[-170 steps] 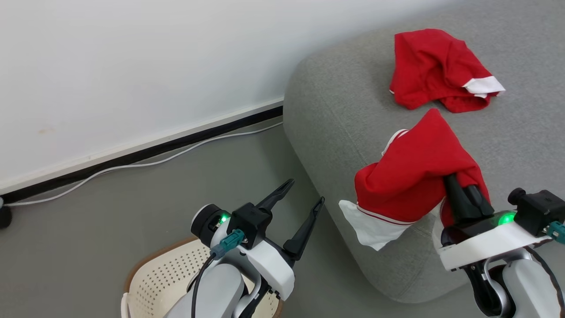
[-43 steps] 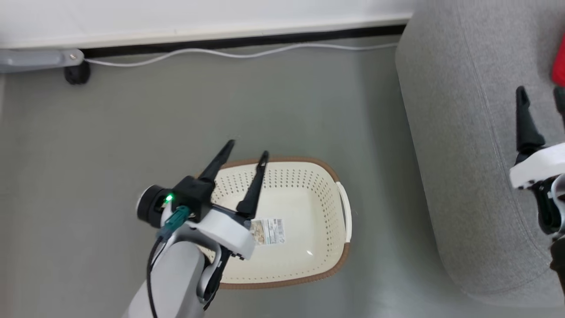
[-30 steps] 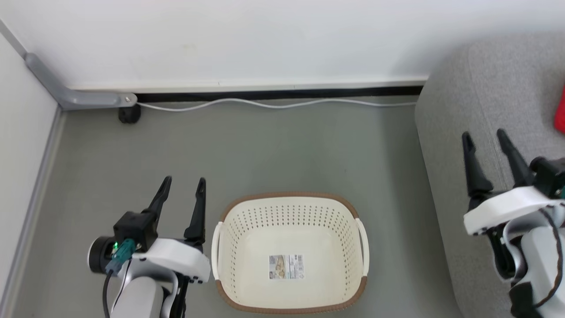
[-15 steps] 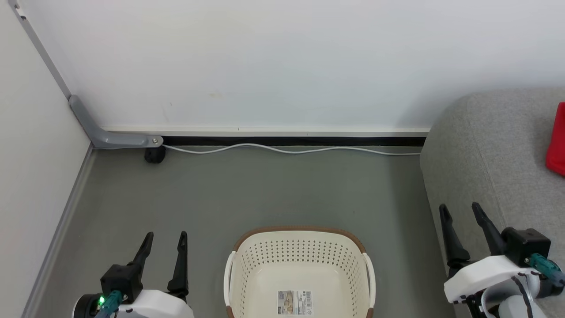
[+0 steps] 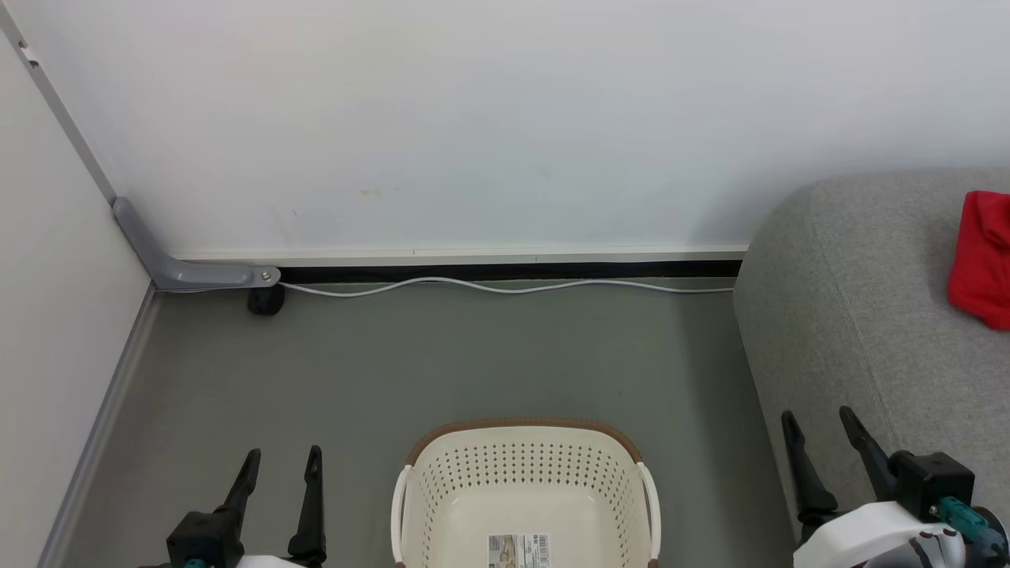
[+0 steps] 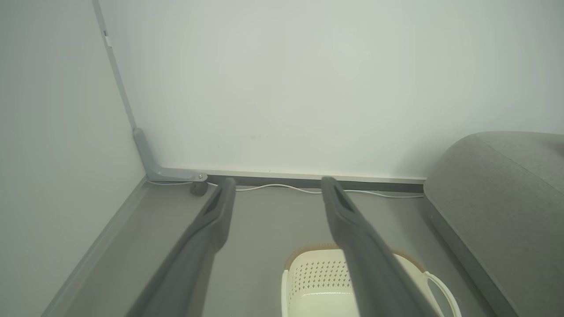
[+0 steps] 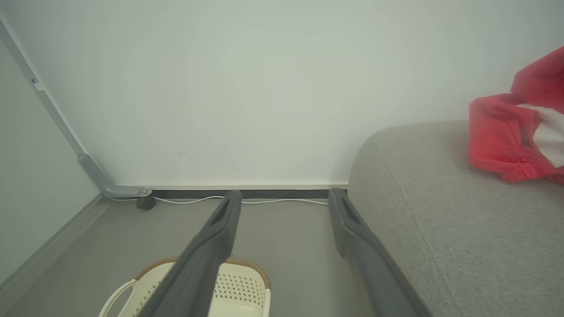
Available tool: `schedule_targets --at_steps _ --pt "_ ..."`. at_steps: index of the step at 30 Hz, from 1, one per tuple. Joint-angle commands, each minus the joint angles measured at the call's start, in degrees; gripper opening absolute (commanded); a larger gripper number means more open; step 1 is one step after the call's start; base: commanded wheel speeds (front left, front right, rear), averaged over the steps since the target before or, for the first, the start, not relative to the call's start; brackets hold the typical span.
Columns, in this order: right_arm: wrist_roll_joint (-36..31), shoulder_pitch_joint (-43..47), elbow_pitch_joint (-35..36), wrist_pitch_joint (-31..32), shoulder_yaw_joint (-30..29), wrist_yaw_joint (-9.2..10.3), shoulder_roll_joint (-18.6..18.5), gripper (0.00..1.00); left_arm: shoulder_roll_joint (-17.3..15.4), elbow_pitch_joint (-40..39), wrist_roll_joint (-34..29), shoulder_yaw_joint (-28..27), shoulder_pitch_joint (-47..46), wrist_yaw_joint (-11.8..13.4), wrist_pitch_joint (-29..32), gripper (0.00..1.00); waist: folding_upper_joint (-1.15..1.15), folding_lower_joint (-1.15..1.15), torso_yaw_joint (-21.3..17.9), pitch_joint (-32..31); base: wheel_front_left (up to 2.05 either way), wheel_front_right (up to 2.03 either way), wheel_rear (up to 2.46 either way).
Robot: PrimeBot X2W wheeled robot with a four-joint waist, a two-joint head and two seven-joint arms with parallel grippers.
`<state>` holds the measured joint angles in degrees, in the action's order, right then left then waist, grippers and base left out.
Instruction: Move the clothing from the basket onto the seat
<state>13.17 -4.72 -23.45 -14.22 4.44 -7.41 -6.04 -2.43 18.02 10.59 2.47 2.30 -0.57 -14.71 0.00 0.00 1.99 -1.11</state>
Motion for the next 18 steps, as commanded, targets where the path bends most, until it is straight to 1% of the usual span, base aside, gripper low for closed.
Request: schedule_targets --at_steps 1,10,14,15,16,18 --pt "-0.45 -0.63 1.48 -0.78 1.21 -0.08 -0.44 1.0 -0.45 -1.86 -0.35 -2.06 -0.66 0.52 -0.29 1.0 0.0 0.0 -0.14 -0.03 0.0 0.0 0.0" --pt "-1.01 -0.36 1.6 -0.78 0.81 -0.08 -0.25 1.0 -0.44 -2.49 -0.4 -1.63 0.4 0.76 -0.29 1.0 0.0 0.0 -0.54 -0.05 0.0 0.0 0.0" --pt "-1.01 -0.29 1.47 -0.78 0.66 -0.08 -0.1 1.0 -0.44 -2.33 -0.23 -1.19 0.08 0.43 -0.29 1.0 0.0 0.0 -0.45 -0.24 0.0 0.0 0.0" --pt "-0.98 -0.26 1.38 -0.78 0.64 -0.08 -0.08 0.0 -0.44 -2.29 -0.28 -1.21 -0.11 0.32 -0.29 0.0 0.0 0.0 -0.41 -0.31 0.0 0.0 0.0" --pt "-0.04 0.65 -0.1 0.08 -0.32 0.0 0.42 0.0 0.01 -0.51 0.01 0.44 1.14 0.13 0.01 0.0 0.0 0.0 -0.45 -0.29 0.0 0.0 0.0" --pt "0.02 1.31 -1.33 0.11 -0.2 0.0 0.9 0.0 0.22 0.94 0.02 0.49 1.45 0.13 0.08 0.0 0.0 0.0 -0.47 -0.3 0.0 0.0 0.0"
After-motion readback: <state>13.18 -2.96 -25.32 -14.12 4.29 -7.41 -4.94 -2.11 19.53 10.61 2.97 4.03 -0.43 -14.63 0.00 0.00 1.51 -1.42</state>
